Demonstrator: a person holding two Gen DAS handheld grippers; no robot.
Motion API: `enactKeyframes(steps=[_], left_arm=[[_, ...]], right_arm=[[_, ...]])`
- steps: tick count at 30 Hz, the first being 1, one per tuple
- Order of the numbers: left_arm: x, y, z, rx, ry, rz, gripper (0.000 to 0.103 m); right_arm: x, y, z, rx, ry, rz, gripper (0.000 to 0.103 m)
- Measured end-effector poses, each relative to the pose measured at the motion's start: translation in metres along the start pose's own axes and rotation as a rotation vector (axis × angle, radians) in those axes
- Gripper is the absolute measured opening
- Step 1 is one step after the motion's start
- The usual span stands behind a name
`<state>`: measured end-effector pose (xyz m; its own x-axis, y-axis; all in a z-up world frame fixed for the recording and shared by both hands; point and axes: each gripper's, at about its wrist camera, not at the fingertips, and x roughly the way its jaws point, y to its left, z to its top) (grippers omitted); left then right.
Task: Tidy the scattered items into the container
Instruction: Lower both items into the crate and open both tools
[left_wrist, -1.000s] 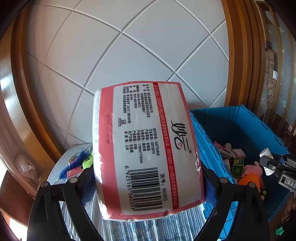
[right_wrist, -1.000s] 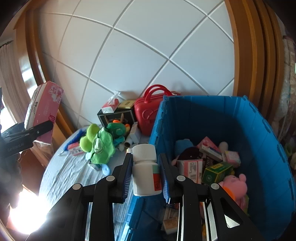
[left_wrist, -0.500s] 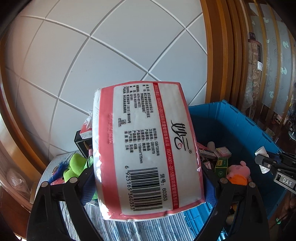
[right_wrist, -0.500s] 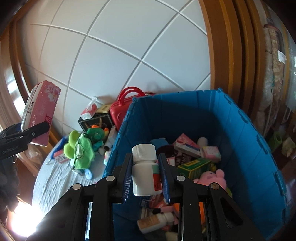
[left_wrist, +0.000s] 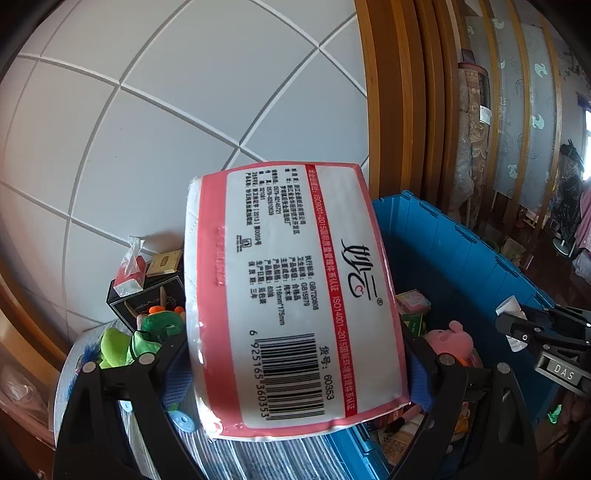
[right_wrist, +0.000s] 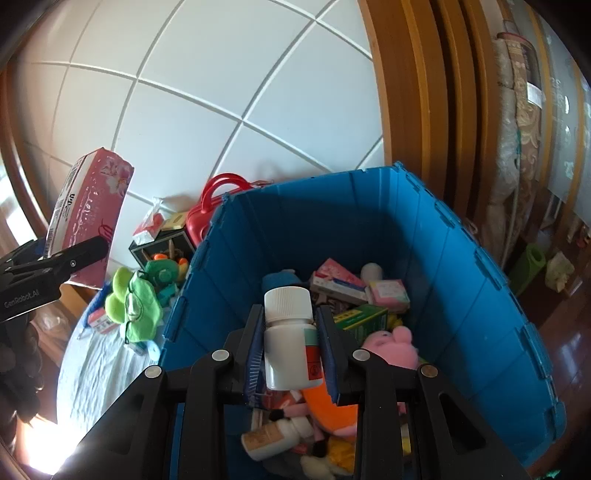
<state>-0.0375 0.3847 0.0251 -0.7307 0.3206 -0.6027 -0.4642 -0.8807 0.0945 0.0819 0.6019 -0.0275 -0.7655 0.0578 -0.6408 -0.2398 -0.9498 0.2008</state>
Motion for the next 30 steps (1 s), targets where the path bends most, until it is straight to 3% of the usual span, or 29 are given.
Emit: enactKeyframes(steps=[10,30], left_arm=[[0.023,-0.028,0.003,0.037,0.02,-0.046,0.092],[0.041,-0.039,0.015,0.057,0.018,-0.082,0.092]], right_arm=[[-0.002,-0.017,-0.004,0.034,0.008,-0.039,0.028],[0.003,-0.029,0.007,0.046,-0.003,-0.062,0.028]])
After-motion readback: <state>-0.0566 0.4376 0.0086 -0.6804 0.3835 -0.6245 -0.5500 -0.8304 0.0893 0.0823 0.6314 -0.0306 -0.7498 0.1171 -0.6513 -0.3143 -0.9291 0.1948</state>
